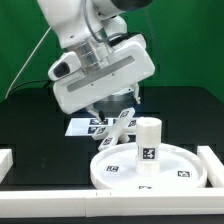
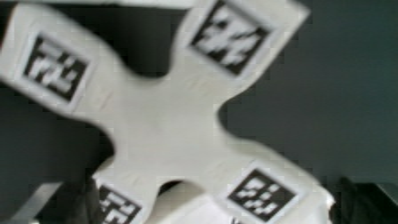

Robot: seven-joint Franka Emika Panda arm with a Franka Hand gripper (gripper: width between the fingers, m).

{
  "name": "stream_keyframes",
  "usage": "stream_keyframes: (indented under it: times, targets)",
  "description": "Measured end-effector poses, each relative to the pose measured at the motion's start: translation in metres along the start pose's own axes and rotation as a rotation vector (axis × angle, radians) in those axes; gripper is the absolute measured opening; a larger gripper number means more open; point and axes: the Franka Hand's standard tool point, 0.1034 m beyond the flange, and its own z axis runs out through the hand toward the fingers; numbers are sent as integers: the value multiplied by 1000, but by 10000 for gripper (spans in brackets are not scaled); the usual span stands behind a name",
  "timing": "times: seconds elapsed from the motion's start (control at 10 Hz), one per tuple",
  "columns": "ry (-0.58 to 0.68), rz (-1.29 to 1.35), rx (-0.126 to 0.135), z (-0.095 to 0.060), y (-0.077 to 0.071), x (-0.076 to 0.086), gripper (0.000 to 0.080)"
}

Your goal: Assemble round table

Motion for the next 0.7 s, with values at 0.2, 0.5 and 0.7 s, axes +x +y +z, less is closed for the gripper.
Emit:
stream_keyframes:
  times: [0.2,0.5,0.7]
  targets:
    - [22,0,-14,-6,0,5,649]
    - [22,7,-17,-6,4,4,649]
    - [-21,-30,63,-2,4,-1,649]
